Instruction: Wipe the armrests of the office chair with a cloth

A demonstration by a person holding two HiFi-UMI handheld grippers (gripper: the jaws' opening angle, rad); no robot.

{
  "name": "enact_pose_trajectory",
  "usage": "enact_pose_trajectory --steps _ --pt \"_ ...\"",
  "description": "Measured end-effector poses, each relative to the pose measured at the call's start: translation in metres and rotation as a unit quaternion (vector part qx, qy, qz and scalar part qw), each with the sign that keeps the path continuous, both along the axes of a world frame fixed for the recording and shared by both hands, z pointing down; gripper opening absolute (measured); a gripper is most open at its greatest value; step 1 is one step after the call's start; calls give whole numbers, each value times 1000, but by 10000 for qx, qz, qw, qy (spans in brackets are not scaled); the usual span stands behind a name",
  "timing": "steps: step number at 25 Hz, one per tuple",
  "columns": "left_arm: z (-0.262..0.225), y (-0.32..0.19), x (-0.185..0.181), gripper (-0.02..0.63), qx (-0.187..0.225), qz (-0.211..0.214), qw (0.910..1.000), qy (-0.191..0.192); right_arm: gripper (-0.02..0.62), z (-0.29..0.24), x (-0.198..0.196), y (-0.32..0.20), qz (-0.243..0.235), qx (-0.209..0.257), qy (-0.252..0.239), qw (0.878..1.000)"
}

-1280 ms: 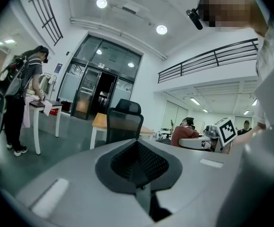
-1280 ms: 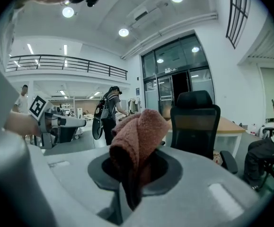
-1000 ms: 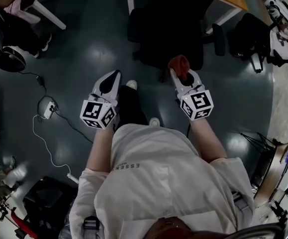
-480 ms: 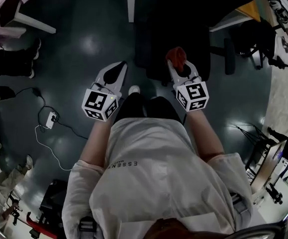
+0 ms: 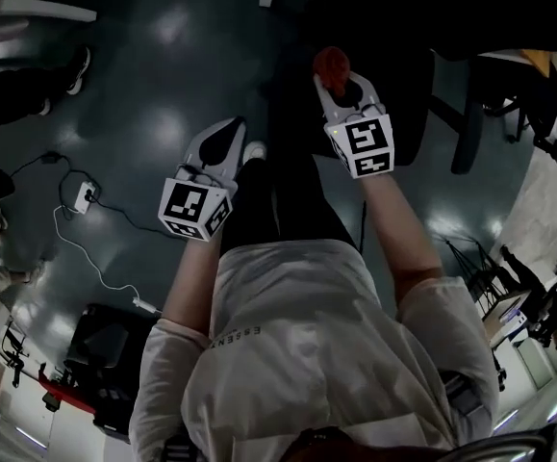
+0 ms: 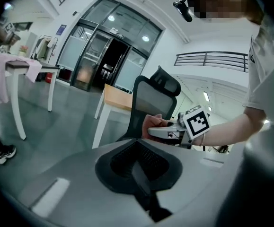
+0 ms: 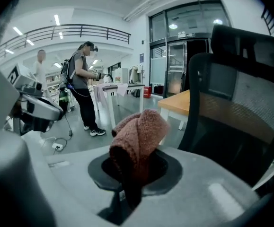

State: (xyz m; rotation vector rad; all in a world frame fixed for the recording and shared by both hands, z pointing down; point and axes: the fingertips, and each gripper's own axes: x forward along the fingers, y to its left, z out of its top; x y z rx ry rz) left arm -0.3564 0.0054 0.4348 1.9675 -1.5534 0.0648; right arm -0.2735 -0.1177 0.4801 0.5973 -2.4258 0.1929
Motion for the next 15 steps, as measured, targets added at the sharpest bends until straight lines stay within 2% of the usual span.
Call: enact_pose_trajectory --steps 6,15 --pt "32 0 -2 17 -247 -241 9992 209 48 42 -35 -32 -401 109 445 9981" --pt "45 3 -5 17 -342 -284 9985 307 48 64 -61 -18 -594 -149 609 9963"
